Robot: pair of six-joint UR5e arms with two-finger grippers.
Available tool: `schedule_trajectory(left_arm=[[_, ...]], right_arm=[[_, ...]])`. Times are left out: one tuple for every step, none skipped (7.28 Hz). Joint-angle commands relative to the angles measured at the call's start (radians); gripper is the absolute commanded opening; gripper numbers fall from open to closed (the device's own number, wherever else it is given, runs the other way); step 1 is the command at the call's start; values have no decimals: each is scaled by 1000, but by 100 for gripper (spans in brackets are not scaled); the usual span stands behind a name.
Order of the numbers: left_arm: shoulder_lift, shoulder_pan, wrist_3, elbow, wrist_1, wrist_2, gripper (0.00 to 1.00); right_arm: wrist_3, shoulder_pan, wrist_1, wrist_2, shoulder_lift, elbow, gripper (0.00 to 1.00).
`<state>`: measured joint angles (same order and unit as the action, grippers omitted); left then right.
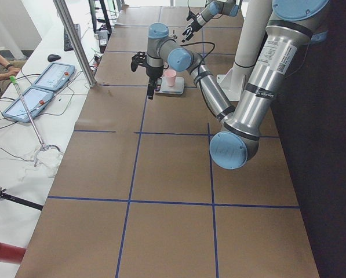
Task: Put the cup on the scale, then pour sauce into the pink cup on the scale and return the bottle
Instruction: 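Withdraw the left gripper while the right gripper reaches to the glass jar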
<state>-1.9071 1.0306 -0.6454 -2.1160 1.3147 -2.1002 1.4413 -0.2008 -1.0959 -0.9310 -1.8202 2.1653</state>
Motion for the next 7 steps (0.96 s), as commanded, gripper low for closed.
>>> schedule_trajectory(left_arm=[[116, 99, 297, 1, 5, -3, 100], [138, 143, 384, 11, 8, -3, 100], [140, 154, 395, 23, 8, -1, 100], [140, 155, 397, 27, 9, -1, 100], [140, 158, 398, 28, 9, -1, 100], [140, 160, 398, 28, 9, -1, 100], [137, 169, 398, 28, 9, 0, 100]], right_arm=[[-10, 4, 74, 67, 21, -91, 100], [-13, 4, 74, 79, 35, -107, 100], [-15, 6, 74, 81, 65, -131, 100], [-16, 5, 76, 87, 108, -177, 100], [-18, 4, 76, 95, 110, -192, 100], [-24, 4, 76, 96, 108, -196, 100], [-56, 4, 76, 113, 110, -202, 100]])
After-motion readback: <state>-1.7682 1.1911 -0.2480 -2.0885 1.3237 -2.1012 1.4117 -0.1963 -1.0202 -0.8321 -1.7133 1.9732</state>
